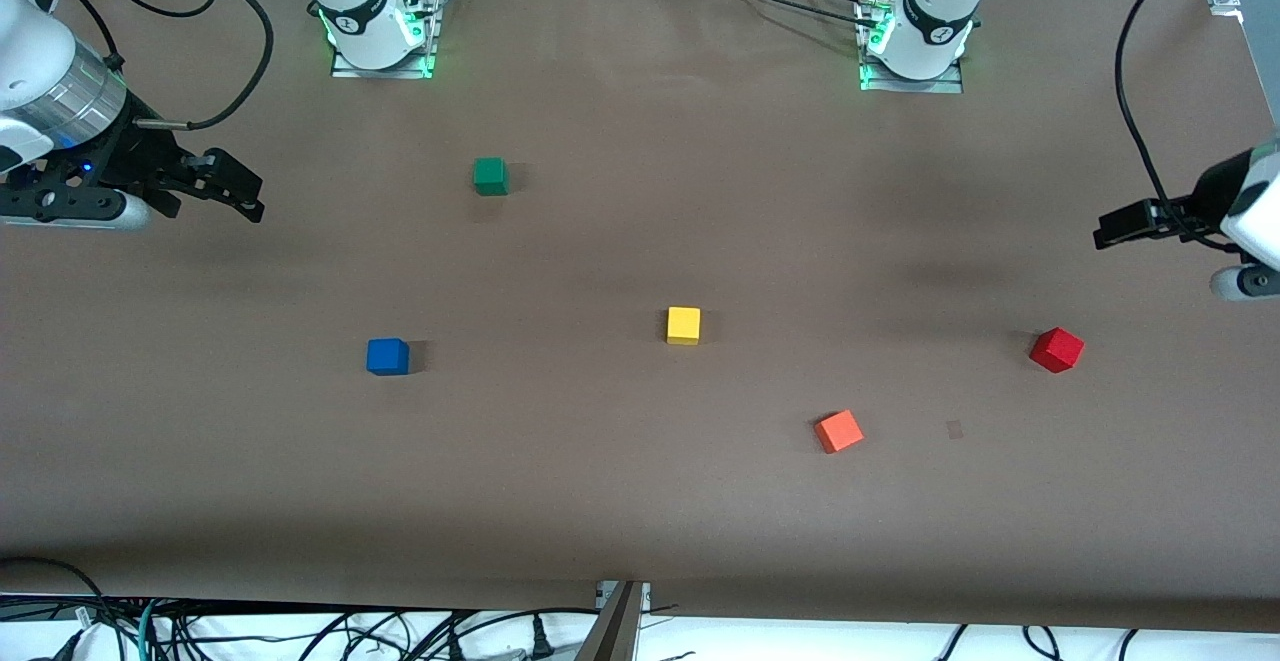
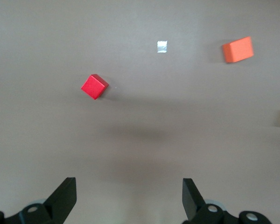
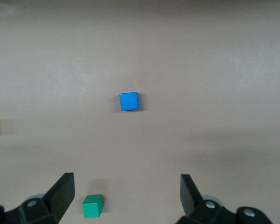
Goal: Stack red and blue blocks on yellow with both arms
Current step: 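Reach the left gripper toward the red cube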
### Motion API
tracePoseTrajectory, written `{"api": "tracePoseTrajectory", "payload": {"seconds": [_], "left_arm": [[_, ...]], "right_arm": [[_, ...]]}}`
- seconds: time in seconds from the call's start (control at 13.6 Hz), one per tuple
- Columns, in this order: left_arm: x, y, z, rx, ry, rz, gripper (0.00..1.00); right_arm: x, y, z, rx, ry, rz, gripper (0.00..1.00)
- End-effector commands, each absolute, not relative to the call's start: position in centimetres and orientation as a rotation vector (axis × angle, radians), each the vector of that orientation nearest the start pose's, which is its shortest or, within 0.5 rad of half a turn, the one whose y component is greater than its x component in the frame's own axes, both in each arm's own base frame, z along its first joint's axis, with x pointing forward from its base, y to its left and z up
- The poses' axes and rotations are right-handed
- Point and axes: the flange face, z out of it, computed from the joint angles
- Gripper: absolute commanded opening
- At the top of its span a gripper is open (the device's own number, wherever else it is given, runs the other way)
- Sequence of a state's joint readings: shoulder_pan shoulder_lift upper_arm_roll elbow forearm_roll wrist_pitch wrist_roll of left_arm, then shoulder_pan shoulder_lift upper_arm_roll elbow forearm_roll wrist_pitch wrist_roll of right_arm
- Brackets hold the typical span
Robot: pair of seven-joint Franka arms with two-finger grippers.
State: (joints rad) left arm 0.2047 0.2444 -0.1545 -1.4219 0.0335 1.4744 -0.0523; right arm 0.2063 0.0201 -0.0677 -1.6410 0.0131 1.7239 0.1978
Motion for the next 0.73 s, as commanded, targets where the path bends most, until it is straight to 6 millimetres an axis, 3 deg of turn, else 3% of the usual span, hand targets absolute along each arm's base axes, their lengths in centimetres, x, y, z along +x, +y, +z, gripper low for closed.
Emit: {"api": "tracePoseTrajectory", "payload": {"seconds": [0.0, 0.37, 0.51, 0.66], "left_arm": [[63.7, 6.8, 49.9, -3.158, -0.083, 0.334, 1.0], [67.0, 9.6, 40.5, -3.137, 0.115, 0.331, 1.0], [67.4, 11.4, 36.9, -3.152, 0.18, 0.338, 1.0], [67.4, 13.0, 33.1, -3.16, 0.351, 0.31, 1.0]], "right_arm": [[57.1, 7.3, 59.8, -3.115, 0.117, -0.091, 1.0], [57.3, 7.0, 59.6, -3.115, 0.127, -0.084, 1.0], [57.3, 7.0, 59.5, -3.115, 0.125, -0.082, 1.0], [57.3, 7.1, 59.5, -3.115, 0.12, -0.082, 1.0]]}}
